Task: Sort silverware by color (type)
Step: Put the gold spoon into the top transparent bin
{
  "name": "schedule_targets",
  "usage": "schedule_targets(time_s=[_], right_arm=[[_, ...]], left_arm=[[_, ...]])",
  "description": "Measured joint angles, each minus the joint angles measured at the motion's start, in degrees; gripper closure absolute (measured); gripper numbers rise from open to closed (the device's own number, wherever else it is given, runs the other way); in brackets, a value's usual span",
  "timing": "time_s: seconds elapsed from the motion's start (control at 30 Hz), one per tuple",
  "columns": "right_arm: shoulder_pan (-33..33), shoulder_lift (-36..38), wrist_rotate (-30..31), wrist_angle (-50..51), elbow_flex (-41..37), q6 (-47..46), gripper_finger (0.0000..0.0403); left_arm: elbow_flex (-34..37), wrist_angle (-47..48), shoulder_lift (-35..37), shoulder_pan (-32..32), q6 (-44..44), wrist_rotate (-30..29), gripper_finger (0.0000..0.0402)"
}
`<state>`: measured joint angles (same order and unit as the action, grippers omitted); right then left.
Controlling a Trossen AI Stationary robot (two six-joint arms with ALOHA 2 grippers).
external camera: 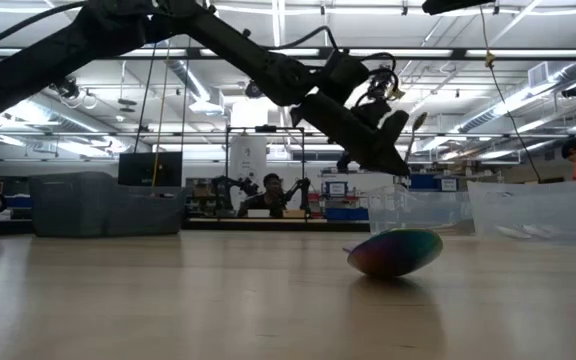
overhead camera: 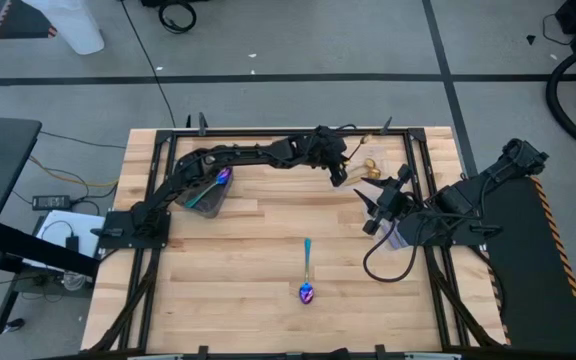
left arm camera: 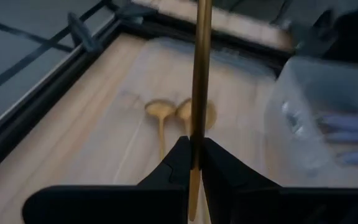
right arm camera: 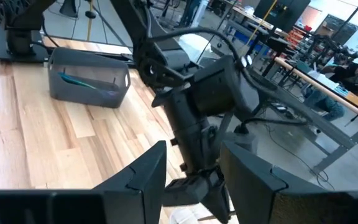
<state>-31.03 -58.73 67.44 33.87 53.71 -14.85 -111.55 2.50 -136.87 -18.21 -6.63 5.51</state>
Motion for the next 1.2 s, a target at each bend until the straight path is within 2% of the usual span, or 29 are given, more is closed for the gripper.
schedule_targets(time_s=[0.13, 0.47, 0.97, 1.2], right_arm=[[0.0, 0.0, 0.0, 0.0, 0.0, 0.0, 0.0241], [0.0, 0.0, -0.1, -0.1, 0.0, -0.2, 0.0241], [0.0, -0.1, -1.3, -0.2, 0.0, -0.4, 0.0241], [0.0, -0.1, -1.3, -0.2, 0.0, -0.4, 0.0241]], left_arm=[[0.1, 0.3, -0.2, 0.7, 2.9, -3.2, 0.0374], [0.0, 1.0, -1.0, 1.0, 4.3, -3.4, 0.0374], [-0.1, 4.4, -2.9, 1.4, 4.3, -3.0, 0.0374], [-0.1, 4.3, -2.9, 1.7, 4.3, -0.1, 0.0374]])
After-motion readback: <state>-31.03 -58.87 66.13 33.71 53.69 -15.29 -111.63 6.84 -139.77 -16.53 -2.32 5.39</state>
